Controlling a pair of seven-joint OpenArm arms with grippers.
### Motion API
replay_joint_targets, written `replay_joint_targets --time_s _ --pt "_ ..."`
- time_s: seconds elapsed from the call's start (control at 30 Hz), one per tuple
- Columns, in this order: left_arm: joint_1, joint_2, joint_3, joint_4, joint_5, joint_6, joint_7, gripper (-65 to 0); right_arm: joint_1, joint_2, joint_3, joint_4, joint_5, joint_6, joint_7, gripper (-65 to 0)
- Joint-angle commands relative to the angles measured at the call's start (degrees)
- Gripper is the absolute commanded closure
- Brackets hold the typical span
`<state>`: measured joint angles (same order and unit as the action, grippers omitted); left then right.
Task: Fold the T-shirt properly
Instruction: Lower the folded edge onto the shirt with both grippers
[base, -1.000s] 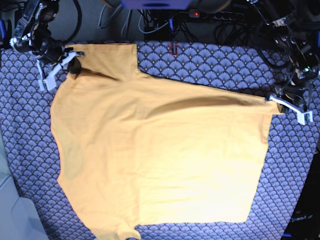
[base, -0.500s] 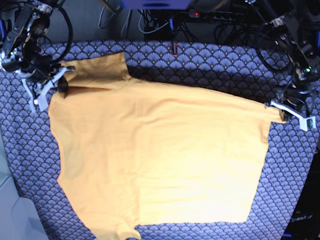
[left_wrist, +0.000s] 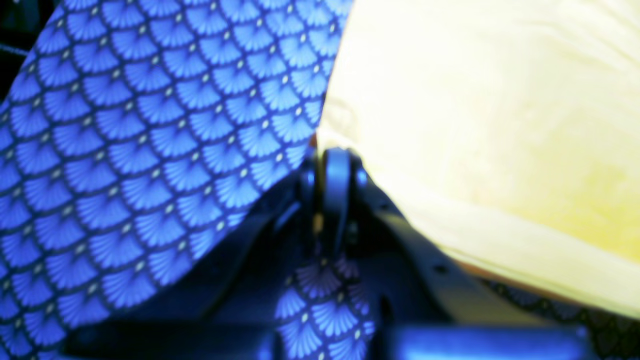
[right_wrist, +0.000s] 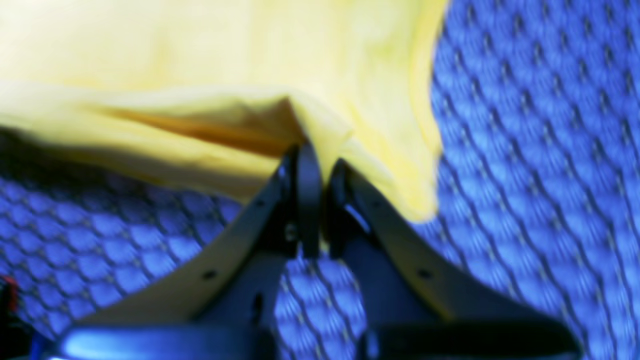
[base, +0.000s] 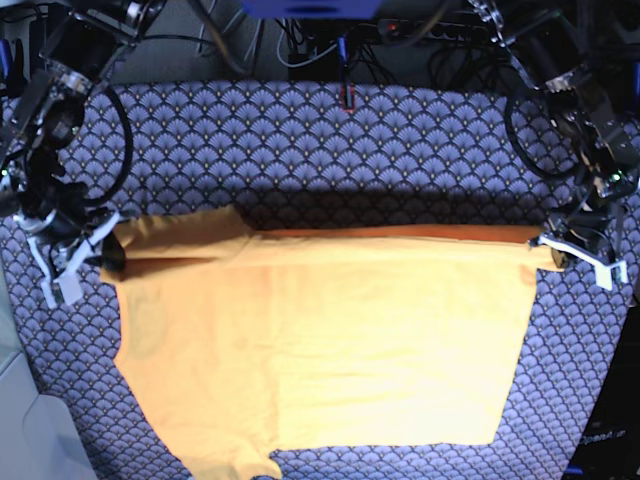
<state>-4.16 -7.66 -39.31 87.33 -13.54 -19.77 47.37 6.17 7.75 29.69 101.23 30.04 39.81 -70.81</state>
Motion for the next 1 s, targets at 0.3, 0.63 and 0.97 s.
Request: replay_joint_targets --time_s 0.3,0.63,0.97 --pt "-8.2 -0.9 0.0 -7.0 1.5 -0.2 -0.9 0.0 16.2 4.5 -7.0 -25.2 0.1 0.2 8.1 0.0" --pt "-16.5 -0.8 4.0 -8.2 8.4 -0.2 -1.0 0.0 21.5 8.3 -11.0 -33.8 0.1 0.2 13.4 0.0" --pt "-21.1 -1.0 6.1 -16.0 8.4 -0.2 -2.3 0.0 26.0 10.8 -14.7 -43.0 0.0 0.2 19.0 0.0"
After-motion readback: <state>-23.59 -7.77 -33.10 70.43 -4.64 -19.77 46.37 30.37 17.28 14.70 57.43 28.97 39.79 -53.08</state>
